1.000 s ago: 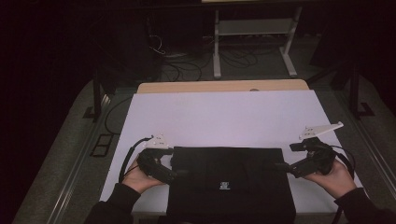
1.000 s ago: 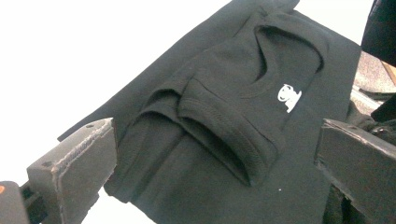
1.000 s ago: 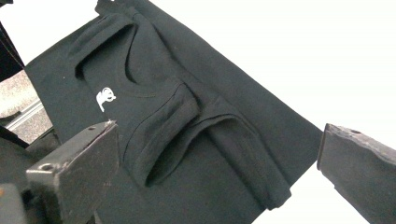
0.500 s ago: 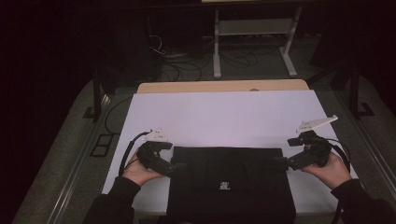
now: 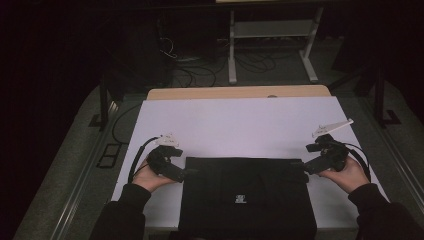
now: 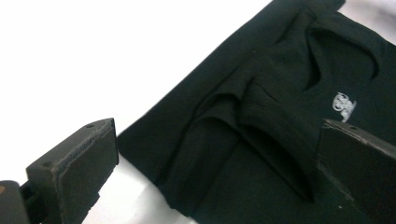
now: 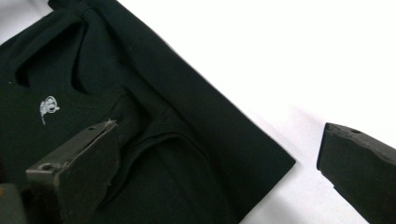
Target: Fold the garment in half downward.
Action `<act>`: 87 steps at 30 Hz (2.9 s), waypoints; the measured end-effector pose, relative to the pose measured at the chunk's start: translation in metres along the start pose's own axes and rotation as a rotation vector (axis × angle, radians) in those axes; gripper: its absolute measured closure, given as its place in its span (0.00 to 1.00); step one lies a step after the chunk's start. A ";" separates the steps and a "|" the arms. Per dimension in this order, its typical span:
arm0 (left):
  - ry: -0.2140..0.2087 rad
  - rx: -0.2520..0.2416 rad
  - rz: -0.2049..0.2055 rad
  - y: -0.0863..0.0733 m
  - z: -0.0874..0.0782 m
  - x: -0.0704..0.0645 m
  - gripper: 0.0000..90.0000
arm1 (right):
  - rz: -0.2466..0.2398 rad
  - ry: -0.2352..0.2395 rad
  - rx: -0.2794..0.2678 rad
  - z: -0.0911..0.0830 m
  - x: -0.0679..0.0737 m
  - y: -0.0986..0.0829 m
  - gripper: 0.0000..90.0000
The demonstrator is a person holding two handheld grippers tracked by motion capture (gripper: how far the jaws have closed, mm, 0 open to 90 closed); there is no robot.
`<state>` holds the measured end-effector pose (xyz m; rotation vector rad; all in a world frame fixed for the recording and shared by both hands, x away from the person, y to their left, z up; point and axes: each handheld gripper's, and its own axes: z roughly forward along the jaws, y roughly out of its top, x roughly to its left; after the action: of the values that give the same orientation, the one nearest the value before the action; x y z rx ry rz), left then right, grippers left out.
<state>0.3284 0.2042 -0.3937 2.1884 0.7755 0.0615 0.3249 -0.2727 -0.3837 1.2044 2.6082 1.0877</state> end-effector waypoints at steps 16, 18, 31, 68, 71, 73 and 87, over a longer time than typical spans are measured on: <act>-0.020 0.012 -0.027 -0.003 0.014 0.018 0.00 | 0.018 -0.021 0.023 0.012 -0.019 -0.004 0.00; -0.013 0.009 -0.030 -0.003 0.017 0.020 0.00 | 0.020 -0.020 0.021 0.013 -0.022 -0.005 0.00; -0.029 0.021 -0.058 -0.004 0.029 0.032 0.00 | 0.034 -0.009 0.032 0.022 -0.033 -0.012 0.00; -0.039 -0.007 -0.105 -0.016 0.037 0.048 0.11 | 0.082 0.020 0.059 0.040 -0.054 -0.019 0.08; -0.044 -0.004 -0.101 -0.015 0.039 0.048 0.14 | 0.075 0.029 0.056 0.041 -0.054 -0.020 0.15; -0.041 0.001 -0.100 -0.015 0.040 0.047 0.15 | 0.074 0.030 0.054 0.041 -0.053 -0.019 0.17; -0.071 -0.006 -0.121 -0.018 0.039 0.053 0.35 | 0.051 0.047 0.051 0.040 -0.053 -0.020 0.49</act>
<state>0.3737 0.2162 -0.4436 2.1213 0.8644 -0.0742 0.3619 -0.2953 -0.4379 1.2773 2.6694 1.0773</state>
